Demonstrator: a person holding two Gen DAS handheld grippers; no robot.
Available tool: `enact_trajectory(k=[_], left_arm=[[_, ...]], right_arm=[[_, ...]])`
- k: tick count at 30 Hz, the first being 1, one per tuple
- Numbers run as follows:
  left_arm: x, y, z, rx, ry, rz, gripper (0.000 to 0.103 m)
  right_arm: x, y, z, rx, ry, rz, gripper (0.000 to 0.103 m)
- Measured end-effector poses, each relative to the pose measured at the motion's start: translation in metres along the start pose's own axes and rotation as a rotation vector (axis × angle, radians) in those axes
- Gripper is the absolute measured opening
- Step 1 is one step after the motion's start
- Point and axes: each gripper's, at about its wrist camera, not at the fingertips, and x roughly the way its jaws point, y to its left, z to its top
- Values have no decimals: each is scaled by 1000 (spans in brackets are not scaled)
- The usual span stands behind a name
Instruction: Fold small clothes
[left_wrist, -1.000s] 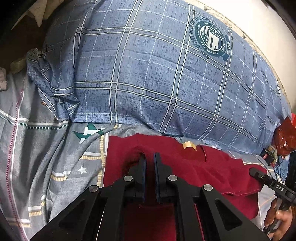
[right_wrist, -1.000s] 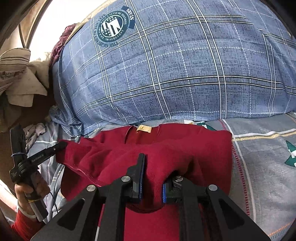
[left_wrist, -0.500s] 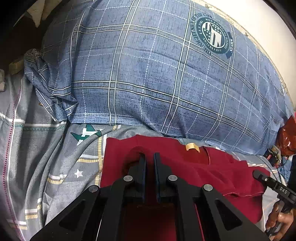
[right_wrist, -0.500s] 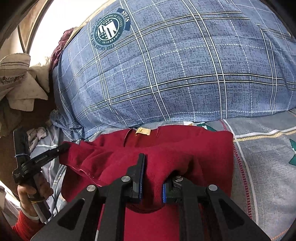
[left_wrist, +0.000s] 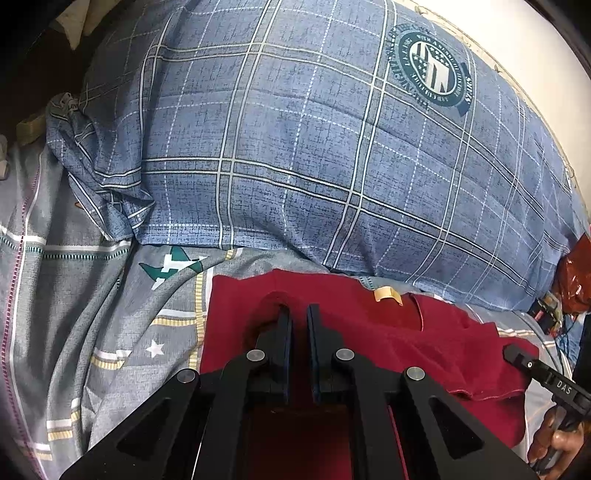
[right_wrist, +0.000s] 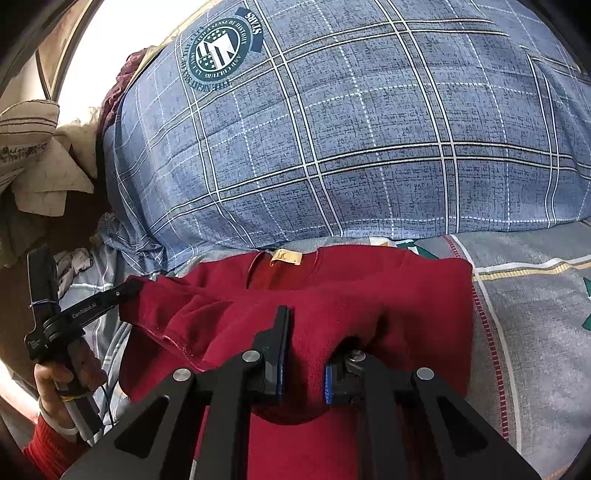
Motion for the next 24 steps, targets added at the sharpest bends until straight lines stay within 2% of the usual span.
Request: enact_trajectory(k=[9,14,18,19,20,22,24], left_arm=[[13,3,5,-18,-16,11,7],[36,9,3,-13,36,29,16],[38,14,10,-42,29,0,20],[37,14,11,-40,19,6,30],[35,15,13,-32,6,18,50],[30,22,16,-54,-12,26,75],[24,31,18,-103,-18,7,76]], right_arm=[[5,-11,10,35,0,9,14],[28,-20,17,72,52,17,15],[51,-22,27,60,83,-18,15],[54,-19,30,41,80,-32,15],[56,-17,33,31,79,-44,15],[61,-18,36,67,85,-40,15],[66,-29,34,149,119,-12,18]])
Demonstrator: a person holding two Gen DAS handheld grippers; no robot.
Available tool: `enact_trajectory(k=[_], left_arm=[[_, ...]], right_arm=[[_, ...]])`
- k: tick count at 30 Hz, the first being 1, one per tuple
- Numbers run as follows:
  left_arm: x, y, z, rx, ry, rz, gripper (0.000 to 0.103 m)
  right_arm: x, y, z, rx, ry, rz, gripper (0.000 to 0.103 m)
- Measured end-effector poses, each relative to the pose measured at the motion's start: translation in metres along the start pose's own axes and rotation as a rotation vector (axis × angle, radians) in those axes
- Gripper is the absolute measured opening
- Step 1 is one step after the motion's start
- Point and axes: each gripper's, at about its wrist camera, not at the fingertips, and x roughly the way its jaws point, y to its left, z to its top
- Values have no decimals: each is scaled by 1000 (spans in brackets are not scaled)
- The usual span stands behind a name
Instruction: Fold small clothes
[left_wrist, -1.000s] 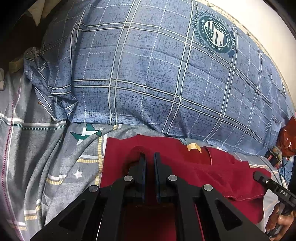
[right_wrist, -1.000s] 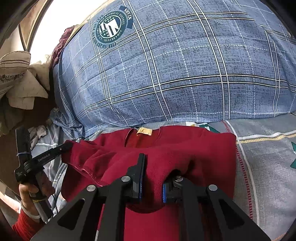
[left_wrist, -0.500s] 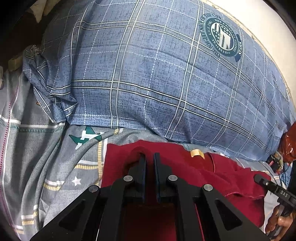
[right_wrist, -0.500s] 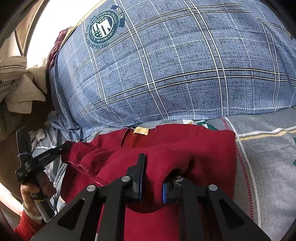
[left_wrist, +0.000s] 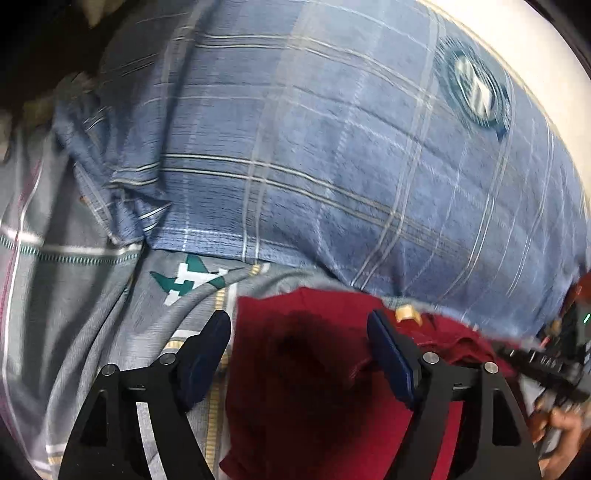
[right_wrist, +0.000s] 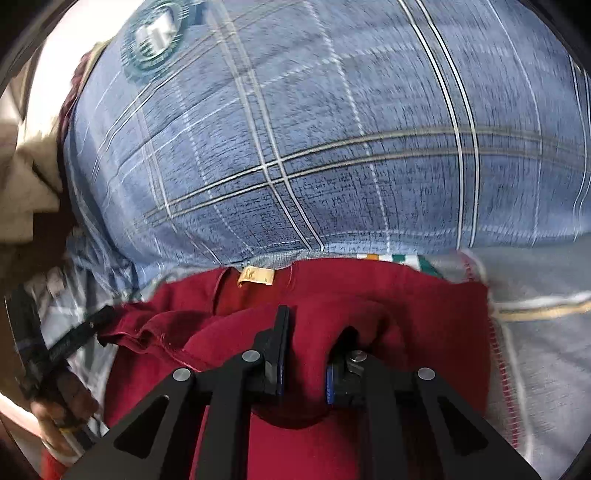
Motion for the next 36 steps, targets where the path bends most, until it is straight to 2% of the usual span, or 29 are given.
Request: enact_trajectory(k=[2,4,6,7,9,12,16,18,20,22,24,26,29,32,34,35,36], left_arm=[[-5,7,3,-30,10,-15,76],[-9,11,4,-35,9,8,76],[-11,15,3,-40,19,37,76],[-11,17,2,-44,26,41,76],[-10,19,0,-50,40,53,76],[-4,18,-3,-42,69,89,76],[1,9,-8,0,93,92,76],[5,4,-11,42,99,113,76],[11,2,-14,76,113,153,76],[20,7,-16,68,143,198,76],[26,13,-16,32,175,191,76],[26,19,-13,-7,187,171,78],[18,19,-9,-8,155,184,76],[2,19,-10,-1,125,204,76],[-14,21,-17,-6,128,181,76],[-22,22,-22,-8,130,170,76],[-31,23,-28,-5,138,167,76]], right_arm=[[0,-11,1,80,23,53,27],[-14,-18,5,137,4,98,38],[-41,-18,12,136,-87,76,54],[-52,-18,14,128,-124,72,57],[-70,-13,13,84,-152,58,57],[-69,7,0,-45,-99,15,57],[-35,33,-15,-182,-1,-31,55],[-11,38,-10,-224,15,-137,53],[6,28,2,-197,8,-202,52],[11,4,17,-98,-39,-258,52],[13,-23,27,18,-48,-319,53],[11,-36,25,79,-25,-297,50],[-11,-18,11,6,-74,-309,55],[-31,7,-5,-67,-132,-261,56],[-18,14,-14,-118,-57,-264,63],[-5,15,-16,-129,13,-297,63],[2,21,-19,-149,48,-362,64]])
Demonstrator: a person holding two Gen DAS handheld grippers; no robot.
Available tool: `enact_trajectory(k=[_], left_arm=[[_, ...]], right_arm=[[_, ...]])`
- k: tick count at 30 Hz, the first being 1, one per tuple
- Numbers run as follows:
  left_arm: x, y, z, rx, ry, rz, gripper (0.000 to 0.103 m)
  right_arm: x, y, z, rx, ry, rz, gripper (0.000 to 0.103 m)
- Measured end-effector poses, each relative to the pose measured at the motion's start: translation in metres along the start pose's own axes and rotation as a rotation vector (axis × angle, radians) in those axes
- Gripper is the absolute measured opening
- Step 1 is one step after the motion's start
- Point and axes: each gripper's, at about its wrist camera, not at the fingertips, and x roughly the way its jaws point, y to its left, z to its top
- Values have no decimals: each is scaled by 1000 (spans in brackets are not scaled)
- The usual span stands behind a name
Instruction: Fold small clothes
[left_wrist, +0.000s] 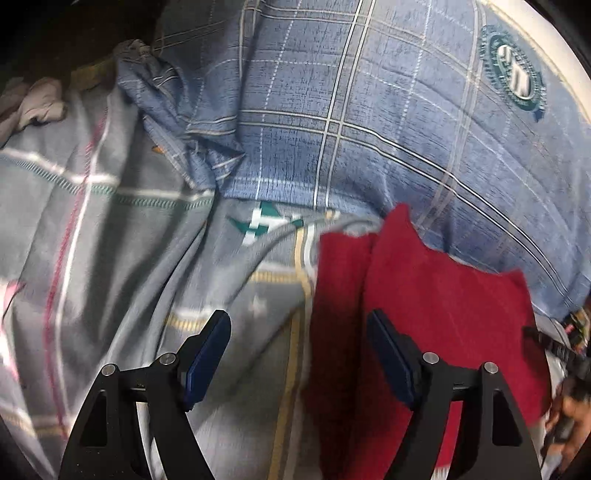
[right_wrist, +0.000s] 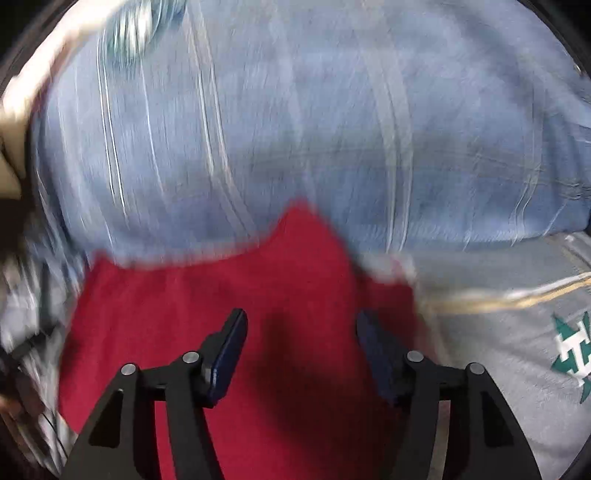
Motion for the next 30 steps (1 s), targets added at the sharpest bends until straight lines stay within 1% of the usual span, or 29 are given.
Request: enact_trajectory(k=[1,3,4,5,8,9,10,11,13,14,17,21,23,25,28,30], left_arm=[[-5,2,-5,7,14,5,76],[-13,2,-12,22,31,13,76],[-19,0,-15,28,29,11,76],[-23,0,-17,29,24,10,76],[-33,-2,-25,36,1,20,76],[-33,-3,-28,44,-8,30,76],[-33,-4,-30,62,-17,47,76],[-31,-5,-32,76,-22,61,76],[-27,-6,-36,95,-25,91,76],[-23,-6,-36,94,-20,101,76],[-9,-2,-34,77,15,107,76],[-3,1,-29,63,23,111,76],[-1,1,-28,67,28,111,76],[-1,0,-28,74,27,116,76],[1,-1,-26,77,22,121,76],[1,0,-26,76,25,118,76]], right_arm=[[-5,7,2,-10,-15,-8,65],[-24,25,7,-6,-71,76,65],[-33,39,10,-8,-96,141,65],[-38,51,11,-23,-105,184,65],[-35,113,16,-117,-81,297,65],[-29,134,17,-149,-65,328,64],[-20,154,18,-185,-49,343,60],[-13,168,18,-209,-38,347,59],[5,203,21,-242,-8,350,46],[10,211,21,-245,5,360,44],[23,235,28,-261,10,363,44],[45,258,40,-278,28,344,45],[58,266,41,-291,50,332,45],[74,278,37,-313,83,297,47],[76,289,30,-366,43,246,49],[73,289,28,-369,41,256,49]])
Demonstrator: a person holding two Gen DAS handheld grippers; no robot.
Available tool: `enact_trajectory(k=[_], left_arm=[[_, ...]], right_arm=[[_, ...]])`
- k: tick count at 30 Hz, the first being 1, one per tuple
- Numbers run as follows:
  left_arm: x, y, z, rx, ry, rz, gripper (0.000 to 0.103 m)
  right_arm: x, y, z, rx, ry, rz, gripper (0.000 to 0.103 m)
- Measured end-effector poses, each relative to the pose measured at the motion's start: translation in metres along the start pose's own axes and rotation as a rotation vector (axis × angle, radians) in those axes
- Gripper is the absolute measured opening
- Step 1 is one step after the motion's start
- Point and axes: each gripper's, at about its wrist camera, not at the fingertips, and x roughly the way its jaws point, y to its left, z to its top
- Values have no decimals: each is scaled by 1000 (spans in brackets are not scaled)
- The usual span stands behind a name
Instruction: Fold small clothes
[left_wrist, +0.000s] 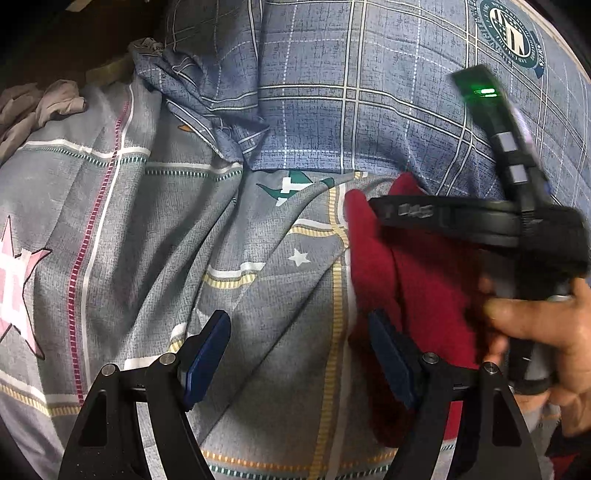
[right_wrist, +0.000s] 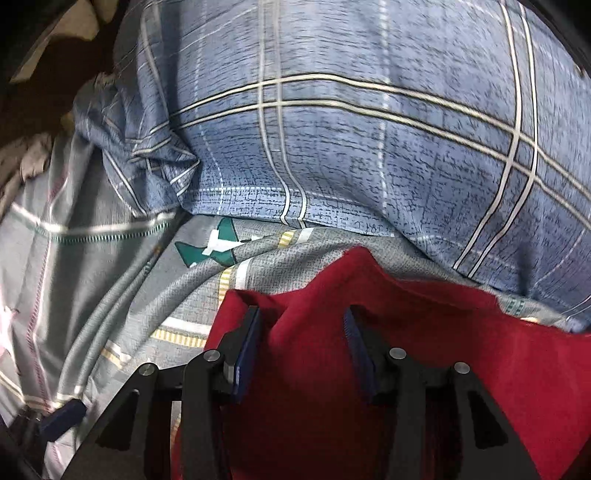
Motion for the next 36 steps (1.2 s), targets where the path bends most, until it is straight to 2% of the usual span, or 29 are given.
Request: enact_trajectory(k=[3,5,11,16,21,23,25,26,29,32,34,36], left_arm=[[-1,0,0,1,-1,-6,76],[-2,0,0,-2,1,-10,76],[-4,2,0,-24,8,-61,76],[-5,-7,-2,5,8,-67,76],[-2,-12,-4,28,7,-50,76],[1,-11,-3,22,13,-48,76],[3,-10,-2,14,20,-54,76],[3,-10,-2,10,21,-55,76],[2,-10,-2,11,12,-51,76],[1,-9,-2,1,10,-55,76],[1,-8,-3,-2,12,-57,76],[0,-7,-3,-6,18,-57,76]], right_arm=[[-19,-13,-5,62,-6,78,48],[-41,-20,-14,70,-33,94,46],[-103,-51,-62,34,-109,-28,52],[-151,-127,-98,124,-149,-206,57],[-170,-205,-124,284,-122,-348,57],[-172,-225,-139,346,-110,-357,57],[-159,-243,-155,384,-46,-331,57],[-165,-250,-163,416,-98,-291,58],[-173,-248,-162,444,-93,-276,59],[-185,-225,-151,375,-125,-295,62],[-190,-203,-137,333,-152,-255,62],[-189,-176,-119,288,-169,-173,63]])
